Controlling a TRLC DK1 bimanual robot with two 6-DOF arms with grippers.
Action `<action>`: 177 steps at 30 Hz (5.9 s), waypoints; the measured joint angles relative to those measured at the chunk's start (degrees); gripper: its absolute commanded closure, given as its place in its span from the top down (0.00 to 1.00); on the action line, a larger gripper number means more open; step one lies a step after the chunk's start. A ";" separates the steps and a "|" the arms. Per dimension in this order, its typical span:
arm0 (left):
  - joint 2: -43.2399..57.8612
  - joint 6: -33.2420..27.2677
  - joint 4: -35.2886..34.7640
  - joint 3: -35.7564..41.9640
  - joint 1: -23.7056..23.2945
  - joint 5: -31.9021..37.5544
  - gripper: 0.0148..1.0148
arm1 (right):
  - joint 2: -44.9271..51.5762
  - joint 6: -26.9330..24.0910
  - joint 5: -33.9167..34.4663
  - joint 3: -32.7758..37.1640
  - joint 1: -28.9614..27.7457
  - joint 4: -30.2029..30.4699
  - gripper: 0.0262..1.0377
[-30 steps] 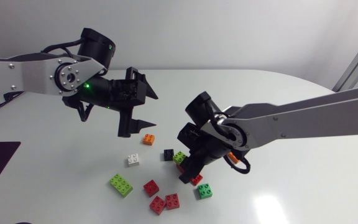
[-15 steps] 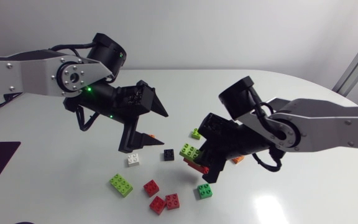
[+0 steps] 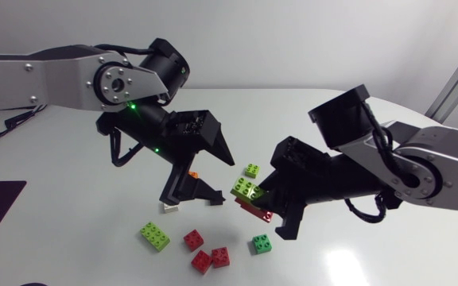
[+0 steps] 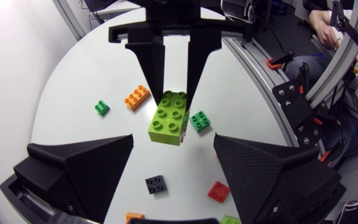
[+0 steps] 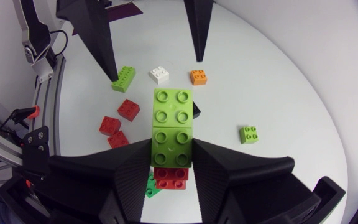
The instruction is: Separate the duplo bricks
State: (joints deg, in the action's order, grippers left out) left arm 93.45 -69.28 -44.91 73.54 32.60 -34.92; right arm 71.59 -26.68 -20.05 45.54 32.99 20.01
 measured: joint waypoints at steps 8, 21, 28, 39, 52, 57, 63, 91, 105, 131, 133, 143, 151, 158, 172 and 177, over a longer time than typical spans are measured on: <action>2.58 0.61 -1.81 3.54 1.29 -0.07 0.75 | -3.87 -0.02 -1.44 -1.73 0.00 1.51 0.31; 5.77 0.98 -9.35 8.63 4.00 -0.09 0.66 | -6.16 -0.42 -2.27 -2.67 0.17 1.66 0.31; 7.23 0.98 -10.54 9.31 5.09 -0.07 0.62 | -7.17 -0.44 -2.47 -2.78 0.44 1.64 0.31; 8.37 0.98 -12.09 10.47 5.79 -0.09 0.28 | -7.65 -0.63 -2.01 -4.24 2.36 1.01 0.31; 9.11 0.98 -14.38 11.58 6.16 -0.07 0.27 | -9.11 -0.39 6.86 -7.41 8.96 -1.99 0.31; 9.11 0.98 -15.08 14.08 6.14 -0.07 0.27 | -9.09 -0.39 9.55 -8.70 11.76 -2.45 0.31; 13.27 1.42 -11.85 18.86 3.37 -0.04 0.27 | -10.45 -1.27 9.57 -8.83 8.07 -1.81 0.31; 38.71 12.07 10.49 23.98 -5.25 1.92 0.27 | -20.02 -5.60 -2.56 -9.44 -13.57 4.50 0.31; 39.23 14.56 11.93 23.98 -5.29 1.92 0.37 | -20.02 -5.57 -3.58 -9.44 -13.57 4.74 0.31; 35.47 14.73 3.30 22.82 -7.93 3.43 0.96 | -23.23 -5.57 -3.85 -9.46 -13.51 6.88 0.31; 32.26 14.69 3.13 21.81 -8.55 3.43 0.96 | -23.23 -5.57 -3.98 -9.46 -13.44 6.88 0.31; 16.74 14.47 1.97 14.60 -3.41 2.23 0.96 | -23.23 -5.49 -4.02 -9.46 -11.39 6.62 0.31; 12.94 14.47 -1.92 11.56 2.62 2.03 0.96 | -22.71 -4.66 -5.31 -10.54 -10.86 3.80 0.31; 9.84 14.49 -3.15 10.56 5.53 1.62 0.96 | -21.81 -3.30 -5.31 -11.08 -8.90 1.53 0.31; 7.80 14.51 -4.81 10.23 9.27 -0.74 0.96 | -21.81 -1.20 -5.27 -11.06 -6.32 0.55 0.31; 7.80 14.95 -3.04 10.12 9.92 -0.79 0.95 | -21.84 0.22 -5.35 -10.91 -5.55 0.52 0.31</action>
State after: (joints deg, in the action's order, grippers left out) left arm 101.25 -54.33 -47.94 83.66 42.52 -35.70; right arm 49.76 -26.46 -25.41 34.63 27.44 20.53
